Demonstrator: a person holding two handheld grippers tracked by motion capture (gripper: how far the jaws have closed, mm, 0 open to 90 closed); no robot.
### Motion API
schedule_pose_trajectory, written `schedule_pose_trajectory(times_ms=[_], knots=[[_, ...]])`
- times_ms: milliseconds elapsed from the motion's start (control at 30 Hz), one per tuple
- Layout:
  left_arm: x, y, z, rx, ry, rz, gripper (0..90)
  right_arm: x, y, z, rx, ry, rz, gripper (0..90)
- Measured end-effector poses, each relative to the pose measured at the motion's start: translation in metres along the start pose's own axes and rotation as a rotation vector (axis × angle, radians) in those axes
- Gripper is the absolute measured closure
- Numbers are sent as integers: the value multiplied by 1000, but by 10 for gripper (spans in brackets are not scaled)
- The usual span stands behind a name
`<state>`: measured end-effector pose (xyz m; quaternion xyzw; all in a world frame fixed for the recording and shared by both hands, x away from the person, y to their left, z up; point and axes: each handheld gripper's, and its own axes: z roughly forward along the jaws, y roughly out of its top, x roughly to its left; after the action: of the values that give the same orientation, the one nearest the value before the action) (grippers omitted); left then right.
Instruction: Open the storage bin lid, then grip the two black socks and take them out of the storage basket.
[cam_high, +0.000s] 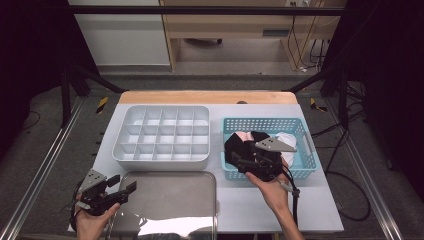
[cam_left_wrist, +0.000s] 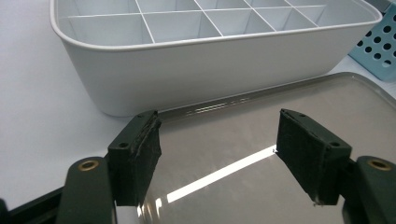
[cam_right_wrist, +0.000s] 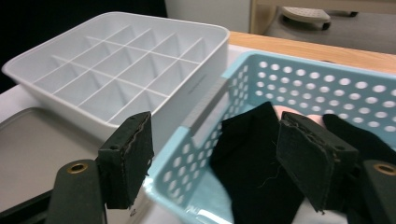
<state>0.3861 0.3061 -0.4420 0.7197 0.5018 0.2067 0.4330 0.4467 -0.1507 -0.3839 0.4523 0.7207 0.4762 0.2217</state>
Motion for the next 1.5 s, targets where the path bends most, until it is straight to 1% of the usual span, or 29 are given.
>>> schedule_pose_trajectory(times_ms=[100,167,200,267,300,367,400,433,600,633,700,733,833,900,933,1033,1133,1167,1300,1367,1400,1500], knots=[[2,-1,0,-3,4,6,303,-8,4,5,0,-21,5,273],[3,-3,-1,-3,9,0,317,-11,5,7,3,-26,8,274],[4,-3,-1,-1,11,-3,317,-16,8,11,9,-41,8,279],[5,-3,-1,1,13,-7,317,-18,9,13,12,-44,13,282],[6,-3,-2,2,19,-9,317,-22,11,17,13,-54,20,293],[7,-4,-2,2,28,-16,315,-24,11,19,17,-59,21,296],[8,-4,-3,1,30,-18,308,-27,12,23,21,-65,29,304],[9,-3,-4,-1,33,-24,305,-28,11,25,25,-69,30,305],[11,-4,-3,9,43,-22,288,-33,10,33,43,-86,22,307],[11,-4,-3,8,45,-24,288,-35,9,36,40,-90,34,309],[11,-4,-3,6,49,-24,277,-37,10,38,49,-94,25,308],[12,-4,-4,0,60,-28,277,-38,11,39,49,-100,26,309],[13,-4,-4,-4,67,-28,277,-40,14,41,53,-93,39,311],[13,-4,-4,-5,70,-27,276,-41,14,42,55,-92,34,312],[12,-5,-4,-3,73,-21,276,-42,13,44,73,-97,35,323],[11,-6,-1,6,81,-10,277,-43,12,45,86,-106,34,337],[11,-6,-1,11,79,-12,280,-46,11,46,98,-109,31,348],[11,-6,-1,11,80,-14,281,-48,10,47,116,-122,26,369],[12,-7,-2,8,80,-16,289,-51,5,50,157,-137,25,415],[12,-7,-2,9,80,-15,291,-52,3,51,166,-141,21,425],[12,-7,-1,11,80,-14,292,-54,1,52,187,-144,29,435],[13,-8,0,14,77,-17,299,-56,-3,54,213,-151,45,446]])
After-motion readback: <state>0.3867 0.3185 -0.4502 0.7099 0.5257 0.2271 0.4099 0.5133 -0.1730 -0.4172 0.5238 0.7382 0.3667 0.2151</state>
